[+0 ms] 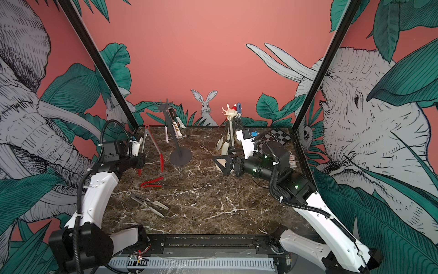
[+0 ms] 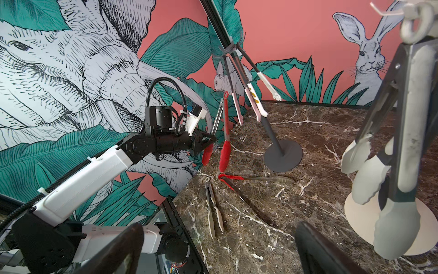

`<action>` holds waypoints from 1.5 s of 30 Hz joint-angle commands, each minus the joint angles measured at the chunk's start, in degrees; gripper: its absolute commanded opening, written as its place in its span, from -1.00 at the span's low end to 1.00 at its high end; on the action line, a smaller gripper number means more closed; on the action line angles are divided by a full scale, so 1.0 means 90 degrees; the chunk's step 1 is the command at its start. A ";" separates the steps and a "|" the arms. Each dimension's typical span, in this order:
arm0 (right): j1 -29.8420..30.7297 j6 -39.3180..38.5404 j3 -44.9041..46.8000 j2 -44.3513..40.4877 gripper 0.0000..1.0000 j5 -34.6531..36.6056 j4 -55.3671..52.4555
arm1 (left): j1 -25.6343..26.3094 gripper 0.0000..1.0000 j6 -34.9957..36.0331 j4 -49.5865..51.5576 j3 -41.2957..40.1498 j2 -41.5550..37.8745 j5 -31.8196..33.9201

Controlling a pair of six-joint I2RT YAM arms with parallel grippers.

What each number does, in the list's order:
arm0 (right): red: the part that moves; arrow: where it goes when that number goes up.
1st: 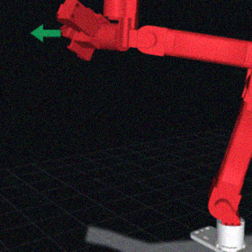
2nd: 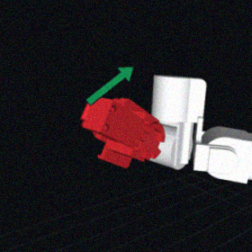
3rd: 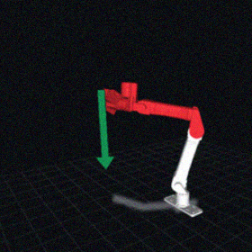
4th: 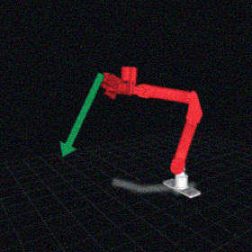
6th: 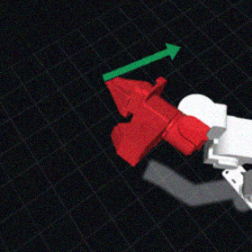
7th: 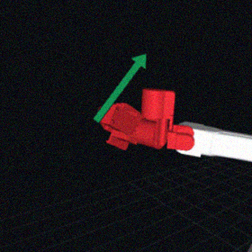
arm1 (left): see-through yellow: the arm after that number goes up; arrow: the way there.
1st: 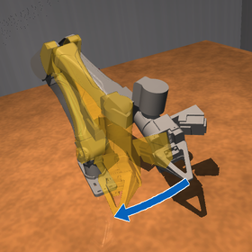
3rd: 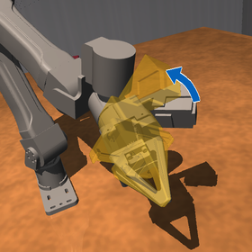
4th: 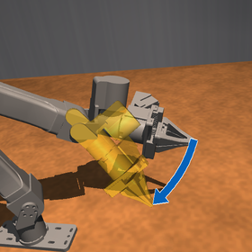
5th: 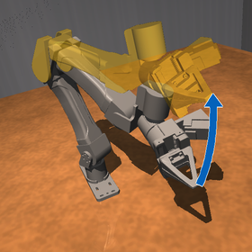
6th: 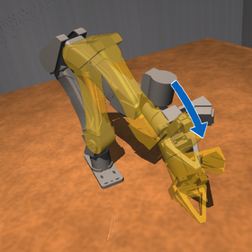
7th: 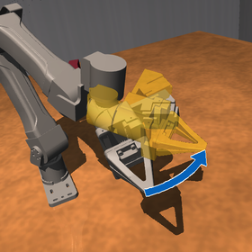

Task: Hang food tongs on kitchen utensil racks
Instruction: Pick up the food tongs from the center of the board, then hang the food tongs on the rack.

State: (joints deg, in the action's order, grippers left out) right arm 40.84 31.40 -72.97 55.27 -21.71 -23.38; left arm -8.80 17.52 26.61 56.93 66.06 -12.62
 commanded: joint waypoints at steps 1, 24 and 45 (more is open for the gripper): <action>0.0015 -0.0147 -0.0125 -0.0057 0.98 -0.0094 0.0245 | -0.0025 -1.00 0.0207 -0.0586 -0.0170 -0.0577 -0.0594; 0.0015 -0.0289 -0.0066 0.0051 0.98 -0.0300 0.0322 | -0.0027 -1.00 0.0277 -0.1355 -0.0536 -0.2012 -0.2039; 0.0022 -0.0189 -0.0027 0.0148 0.97 -0.0357 0.0429 | -0.0014 -1.00 0.0087 -0.1532 0.0129 -0.1033 -0.3092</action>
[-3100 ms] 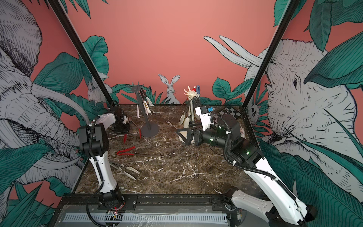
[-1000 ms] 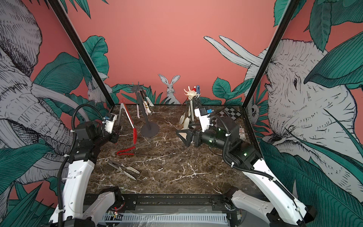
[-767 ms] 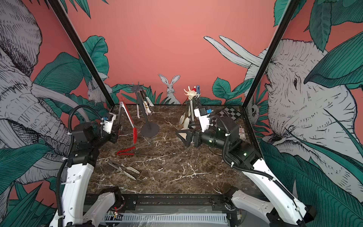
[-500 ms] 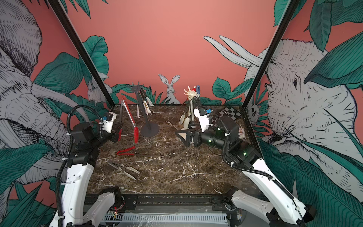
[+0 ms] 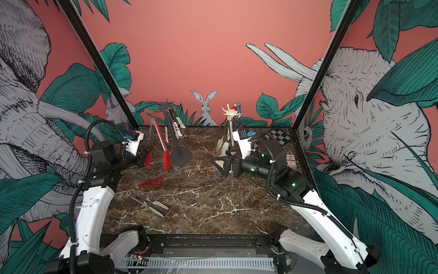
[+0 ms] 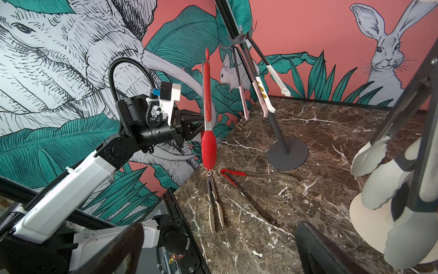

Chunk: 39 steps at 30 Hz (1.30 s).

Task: Hang food tongs on kitchen utensil racks
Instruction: Hang the food tongs on the rack.

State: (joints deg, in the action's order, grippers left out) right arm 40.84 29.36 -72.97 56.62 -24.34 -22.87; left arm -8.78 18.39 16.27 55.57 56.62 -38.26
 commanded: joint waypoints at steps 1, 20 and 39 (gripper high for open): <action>0.0019 0.0038 -0.0017 -0.0002 0.97 -0.0060 0.0379 | -0.0016 -1.00 -0.0012 -0.0363 0.0320 0.0076 -0.0236; 0.0023 0.0101 -0.0008 0.0055 0.97 -0.0050 0.0461 | 0.0000 -1.00 0.0296 -0.0043 0.0630 0.0602 -0.0293; 0.0023 0.0155 0.0093 0.0027 0.97 -0.0051 0.0508 | 0.0302 -1.00 0.0505 0.0417 0.0886 0.0983 0.0120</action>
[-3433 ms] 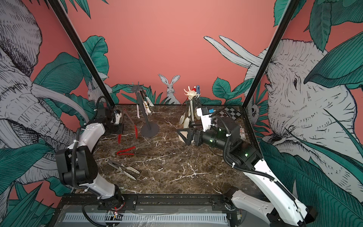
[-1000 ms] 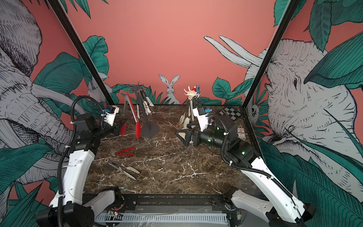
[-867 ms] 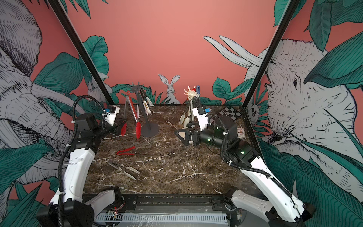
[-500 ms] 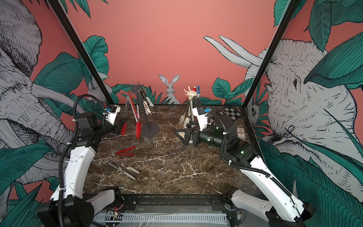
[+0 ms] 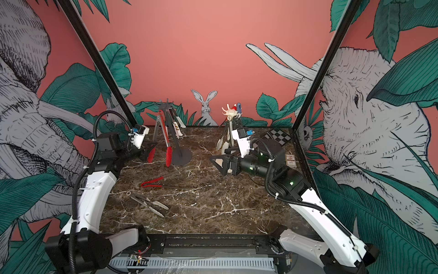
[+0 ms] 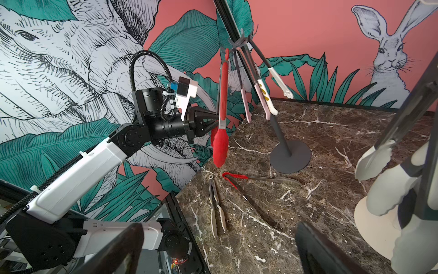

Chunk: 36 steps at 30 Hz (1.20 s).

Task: Hang food tongs on kitchen utensil racks
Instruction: Hang the food tongs on the rack.

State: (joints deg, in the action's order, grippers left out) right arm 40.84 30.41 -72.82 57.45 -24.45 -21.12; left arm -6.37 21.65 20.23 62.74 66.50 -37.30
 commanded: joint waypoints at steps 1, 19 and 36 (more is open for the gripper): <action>0.0022 0.0040 0.0074 -0.0068 0.98 -0.0040 0.0301 | 0.0035 -1.00 0.0143 -0.0040 0.0066 -0.0117 0.0013; 0.0022 -0.0022 0.0131 -0.0193 0.97 0.0123 0.0229 | -0.0018 0.59 -0.1405 -0.0907 -0.0506 -0.0638 0.1062; 0.0023 -0.0213 0.0156 -0.0104 0.98 0.0524 -0.0060 | -0.0284 0.86 -0.4295 0.0542 -0.0234 -0.0770 0.2885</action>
State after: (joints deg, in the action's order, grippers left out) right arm 40.84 29.30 -72.25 56.55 -20.34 -22.17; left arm -8.47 -8.91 19.62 59.16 60.90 -15.86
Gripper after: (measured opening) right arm 0.987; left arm 0.928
